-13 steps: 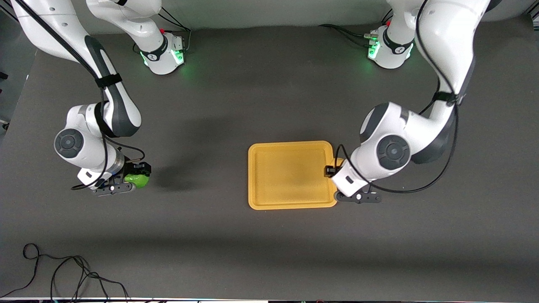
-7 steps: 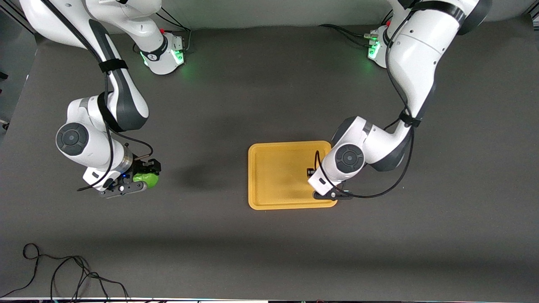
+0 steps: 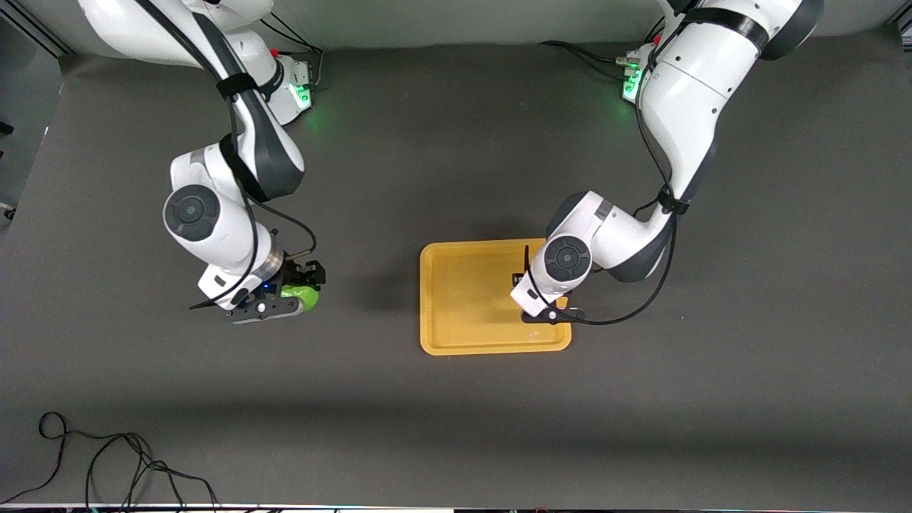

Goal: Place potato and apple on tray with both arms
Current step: 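Carry the potato to the tray while the right gripper lifts the apple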

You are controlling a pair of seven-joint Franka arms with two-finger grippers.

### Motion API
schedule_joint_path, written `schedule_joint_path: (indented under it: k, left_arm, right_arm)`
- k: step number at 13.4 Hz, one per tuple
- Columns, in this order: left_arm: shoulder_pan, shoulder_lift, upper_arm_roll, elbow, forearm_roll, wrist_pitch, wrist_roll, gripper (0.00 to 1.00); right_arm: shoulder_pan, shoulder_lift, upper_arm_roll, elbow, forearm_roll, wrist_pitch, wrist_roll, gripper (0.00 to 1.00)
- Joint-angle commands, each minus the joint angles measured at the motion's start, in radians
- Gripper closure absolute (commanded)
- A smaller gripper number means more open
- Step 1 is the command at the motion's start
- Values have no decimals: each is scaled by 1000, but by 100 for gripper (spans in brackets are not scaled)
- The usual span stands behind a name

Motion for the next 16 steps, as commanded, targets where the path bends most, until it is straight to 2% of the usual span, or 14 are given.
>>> schedule_joint_path:
  k: [1, 2, 3, 5, 6, 7, 9, 12, 14, 16]
  left_arm:
    - [-17, -27, 16, -30, 18, 16, -38, 100]
    - [-17, -27, 16, -30, 18, 16, -37, 91]
    - [-15, -27, 16, -28, 18, 18, -37, 87]
    - [-9, -27, 16, -23, 18, 19, -35, 50]
    - [-9, -27, 17, -23, 18, 31, -35, 3]
    - [-7, -27, 19, -23, 18, 33, -37, 0]
    - [-6, -33, 17, -23, 18, 27, -37, 0]
    - [16, -64, 17, -8, 18, 13, -21, 0]
    - [25, -93, 19, 30, 18, -11, -29, 0]
    - [43, -101, 19, 126, 18, -104, -23, 0]
  right_arm:
    - [33, 73, -7, 108, 37, -18, 74, 63]
    - [43, 85, -7, 127, 45, -18, 86, 63]
    - [56, 92, -7, 139, 48, -18, 89, 63]
    - [67, 99, -7, 164, 48, -18, 121, 65]
    - [71, 101, -7, 170, 48, -18, 135, 65]
    - [80, 101, -7, 171, 49, -18, 135, 65]
    - [80, 107, -7, 182, 51, -18, 139, 65]
    - [83, 124, 5, 219, 130, -18, 181, 65]
    - [85, 170, 77, 286, 137, -17, 279, 65]
    - [120, 246, 123, 364, 126, -12, 388, 65]
